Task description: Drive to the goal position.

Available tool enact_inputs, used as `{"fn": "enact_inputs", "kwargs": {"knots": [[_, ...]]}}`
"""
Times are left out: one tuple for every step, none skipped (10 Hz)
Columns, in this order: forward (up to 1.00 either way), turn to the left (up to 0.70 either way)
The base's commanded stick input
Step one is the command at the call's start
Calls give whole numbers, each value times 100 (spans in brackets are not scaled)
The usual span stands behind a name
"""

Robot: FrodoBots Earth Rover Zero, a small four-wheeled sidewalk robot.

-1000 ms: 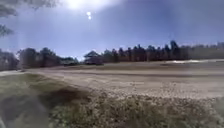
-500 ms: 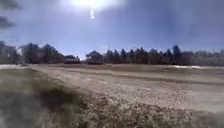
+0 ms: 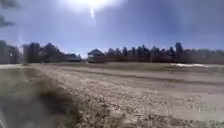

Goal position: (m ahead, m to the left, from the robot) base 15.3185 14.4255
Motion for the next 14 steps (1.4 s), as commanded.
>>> {"fn": "enact_inputs", "kwargs": {"knots": [[70,3],[70,3],[70,3],[70,3],[70,3],[70,3],[70,3],[70,3],[70,3],[70,3],[70,3],[70,3],[70,3],[70,3]]}}
